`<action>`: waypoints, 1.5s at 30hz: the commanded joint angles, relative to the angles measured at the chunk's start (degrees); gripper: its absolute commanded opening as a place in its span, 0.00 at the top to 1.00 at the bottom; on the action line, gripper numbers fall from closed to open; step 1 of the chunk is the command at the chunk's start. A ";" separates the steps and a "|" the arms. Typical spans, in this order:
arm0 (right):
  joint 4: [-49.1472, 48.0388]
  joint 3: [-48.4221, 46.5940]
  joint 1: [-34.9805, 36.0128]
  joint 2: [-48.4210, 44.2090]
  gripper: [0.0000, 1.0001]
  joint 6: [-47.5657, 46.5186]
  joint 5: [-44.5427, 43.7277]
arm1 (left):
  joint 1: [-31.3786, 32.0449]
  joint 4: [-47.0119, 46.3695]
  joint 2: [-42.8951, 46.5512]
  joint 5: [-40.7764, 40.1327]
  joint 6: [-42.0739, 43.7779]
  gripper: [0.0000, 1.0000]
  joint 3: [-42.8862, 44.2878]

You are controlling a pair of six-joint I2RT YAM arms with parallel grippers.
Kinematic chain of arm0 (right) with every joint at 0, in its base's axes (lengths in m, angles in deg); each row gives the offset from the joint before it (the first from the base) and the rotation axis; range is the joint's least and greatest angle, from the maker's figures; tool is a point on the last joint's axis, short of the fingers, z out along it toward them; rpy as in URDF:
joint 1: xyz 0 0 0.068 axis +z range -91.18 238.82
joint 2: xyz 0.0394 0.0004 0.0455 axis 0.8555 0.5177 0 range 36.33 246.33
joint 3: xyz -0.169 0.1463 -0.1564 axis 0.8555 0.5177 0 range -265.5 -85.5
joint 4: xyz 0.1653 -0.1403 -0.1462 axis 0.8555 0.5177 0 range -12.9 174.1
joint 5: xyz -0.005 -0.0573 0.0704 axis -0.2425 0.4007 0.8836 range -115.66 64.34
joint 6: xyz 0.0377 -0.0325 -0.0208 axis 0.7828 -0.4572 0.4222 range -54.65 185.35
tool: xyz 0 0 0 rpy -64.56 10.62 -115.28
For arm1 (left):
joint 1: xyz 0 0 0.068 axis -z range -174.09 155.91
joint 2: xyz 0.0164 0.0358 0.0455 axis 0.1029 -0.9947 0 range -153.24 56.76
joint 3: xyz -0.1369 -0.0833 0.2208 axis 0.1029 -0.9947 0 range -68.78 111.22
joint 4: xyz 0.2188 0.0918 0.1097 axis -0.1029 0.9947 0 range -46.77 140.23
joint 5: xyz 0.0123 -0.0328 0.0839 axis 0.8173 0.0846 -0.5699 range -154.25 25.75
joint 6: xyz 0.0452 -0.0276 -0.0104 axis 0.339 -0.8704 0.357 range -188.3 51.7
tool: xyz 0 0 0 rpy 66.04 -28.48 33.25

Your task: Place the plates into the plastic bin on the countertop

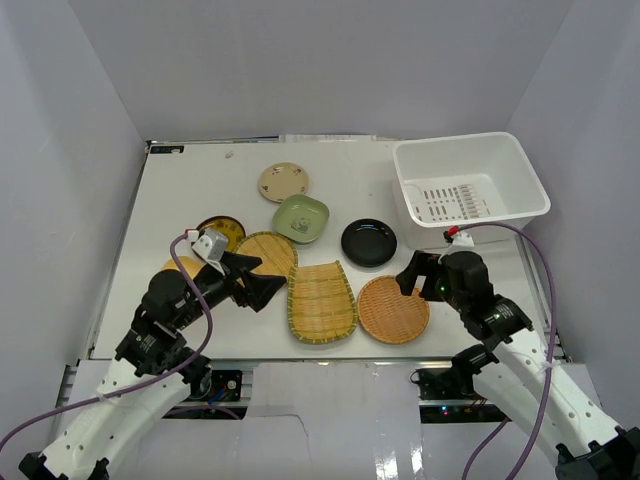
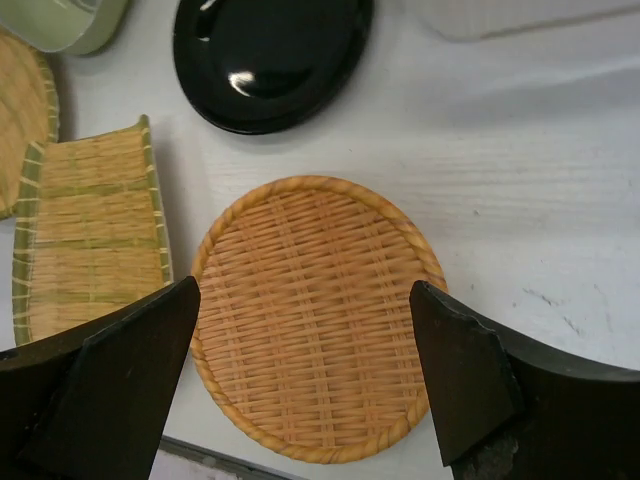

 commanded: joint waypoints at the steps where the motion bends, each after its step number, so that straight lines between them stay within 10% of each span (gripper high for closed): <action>1: 7.64 0.29 -1.46 -1.65 0.09 6.00 -4.10 | 1.08 0.26 1.16 1.46 -0.34 0.02 1.70; 25: -4.91 16.55 -10.95 4.24 0.23 14.69 11.20 | 1.96 12.31 -7.10 11.57 -20.82 0.02 -5.15; 39: -0.01 19.20 -10.96 -8.31 0.89 19.37 3.39 | 2.31 8.44 -6.92 -2.14 -31.89 0.09 -17.10; 45: 8.16 7.96 -10.96 -14.56 0.92 16.55 1.27 | 2.67 4.49 -10.34 -6.80 -31.73 0.11 -19.57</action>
